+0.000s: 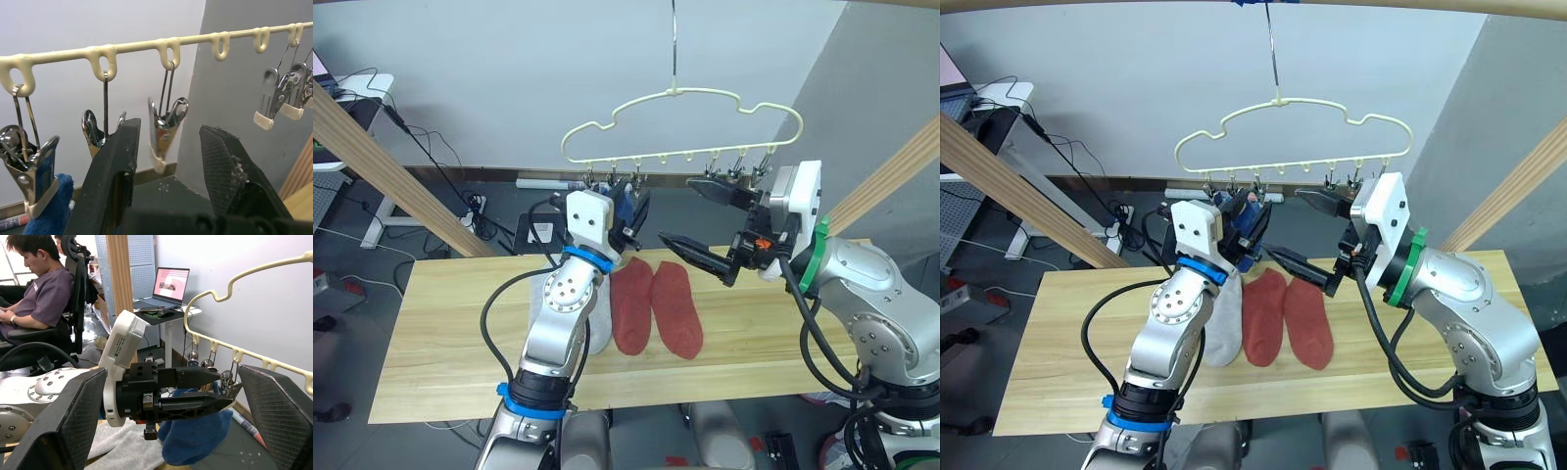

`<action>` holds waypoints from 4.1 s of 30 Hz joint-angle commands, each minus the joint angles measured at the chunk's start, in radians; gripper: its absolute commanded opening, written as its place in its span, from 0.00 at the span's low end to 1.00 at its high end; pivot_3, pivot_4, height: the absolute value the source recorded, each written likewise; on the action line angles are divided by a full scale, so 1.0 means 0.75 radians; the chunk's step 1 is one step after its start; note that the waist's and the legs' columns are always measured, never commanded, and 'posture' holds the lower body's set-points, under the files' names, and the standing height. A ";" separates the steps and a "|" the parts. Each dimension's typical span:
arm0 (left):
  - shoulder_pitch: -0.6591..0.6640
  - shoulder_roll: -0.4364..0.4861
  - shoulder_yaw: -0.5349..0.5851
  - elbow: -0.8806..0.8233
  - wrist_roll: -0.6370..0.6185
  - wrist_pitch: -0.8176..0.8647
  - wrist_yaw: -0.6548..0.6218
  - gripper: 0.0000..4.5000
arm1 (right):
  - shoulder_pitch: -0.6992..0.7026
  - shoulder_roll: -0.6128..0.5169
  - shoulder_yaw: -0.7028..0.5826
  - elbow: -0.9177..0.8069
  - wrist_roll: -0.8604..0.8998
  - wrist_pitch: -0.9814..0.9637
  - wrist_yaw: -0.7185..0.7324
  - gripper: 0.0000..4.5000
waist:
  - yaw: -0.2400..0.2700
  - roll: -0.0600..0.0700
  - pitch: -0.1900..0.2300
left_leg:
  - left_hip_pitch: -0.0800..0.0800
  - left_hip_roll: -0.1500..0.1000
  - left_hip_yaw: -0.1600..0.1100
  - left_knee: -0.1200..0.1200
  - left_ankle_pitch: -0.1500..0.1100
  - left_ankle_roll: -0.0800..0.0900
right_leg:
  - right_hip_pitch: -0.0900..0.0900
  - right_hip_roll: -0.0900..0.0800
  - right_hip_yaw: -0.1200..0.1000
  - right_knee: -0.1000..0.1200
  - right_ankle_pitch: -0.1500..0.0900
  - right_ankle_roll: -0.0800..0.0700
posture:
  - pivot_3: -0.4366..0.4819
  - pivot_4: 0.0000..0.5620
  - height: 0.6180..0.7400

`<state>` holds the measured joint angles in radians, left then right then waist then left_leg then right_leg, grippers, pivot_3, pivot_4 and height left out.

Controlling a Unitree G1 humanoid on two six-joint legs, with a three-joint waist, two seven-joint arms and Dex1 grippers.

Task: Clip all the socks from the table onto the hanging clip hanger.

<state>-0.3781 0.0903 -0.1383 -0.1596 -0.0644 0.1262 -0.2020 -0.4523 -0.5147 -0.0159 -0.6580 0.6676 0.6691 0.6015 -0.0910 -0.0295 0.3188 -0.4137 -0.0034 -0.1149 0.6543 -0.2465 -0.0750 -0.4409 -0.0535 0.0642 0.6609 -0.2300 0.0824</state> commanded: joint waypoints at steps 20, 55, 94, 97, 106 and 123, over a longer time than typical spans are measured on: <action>-0.048 -0.106 -0.011 0.007 0.081 -0.045 0.104 0.46 | -0.051 -0.010 -0.015 -0.049 0.058 0.013 -0.037 1.00 | -0.031 0.000 0.000 | -0.001 -0.001 0.000 0.011 0.002 0.003 | 0.002 0.000 0.003 0.002 0.005 0.003 | 0.24 0.50 1.00; -0.062 -0.102 0.019 0.000 0.090 -0.023 0.117 0.00 | 0.019 -0.021 -0.003 -0.041 0.029 0.003 -0.050 1.00 | -0.032 0.000 0.000 | -0.001 -0.002 0.001 0.011 0.002 0.004 | 0.002 0.000 0.004 0.002 0.005 0.004 | 0.26 0.52 1.00; -0.233 0.424 0.557 -0.183 -1.141 1.548 -0.215 0.00 | -0.023 0.220 0.548 1.289 -1.001 -0.651 0.044 0.01 | -0.053 -0.003 -0.002 | 0.025 0.017 0.006 0.005 0.001 0.001 | 0.024 0.019 0.008 -0.004 0.006 0.005 | 0.36 0.53 1.00; -0.242 0.404 0.596 -0.145 -1.191 1.586 -0.179 0.00 | 0.040 0.161 0.474 1.064 -0.947 -0.605 0.089 0.01 | -0.053 -0.003 -0.002 | 0.024 0.017 0.006 0.005 0.001 0.001 | 0.024 0.019 0.009 -0.005 0.006 0.005 | 0.36 0.53 1.00; -0.281 0.321 0.712 -0.020 -1.348 1.695 -0.014 0.00 | 0.138 0.053 0.377 0.409 -0.848 -0.459 0.161 0.01 | -0.061 -0.003 -0.002 | 0.025 0.018 0.006 0.005 0.001 0.001 | 0.024 0.020 0.009 -0.005 0.005 0.005 | 0.33 0.52 1.00; -0.332 0.265 0.716 0.051 -1.517 1.681 0.167 0.00 | 0.067 0.104 0.483 0.387 -1.056 -0.579 0.071 0.01 | -0.062 -0.003 -0.002 | 0.023 0.018 0.007 0.005 0.000 -0.001 | 0.023 0.020 0.009 -0.007 0.005 0.005 | 0.30 0.52 1.00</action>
<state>-0.6559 0.2879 0.4253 -0.1376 -1.2032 1.3518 -0.1067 -0.3843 -0.4445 0.3408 -0.3456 -0.1084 0.2674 0.6687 -0.1376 -0.0318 0.3171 -0.3967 0.0103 -0.1099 0.6581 -0.2465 -0.0756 -0.4239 -0.0384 0.0709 0.6550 -0.2259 0.0863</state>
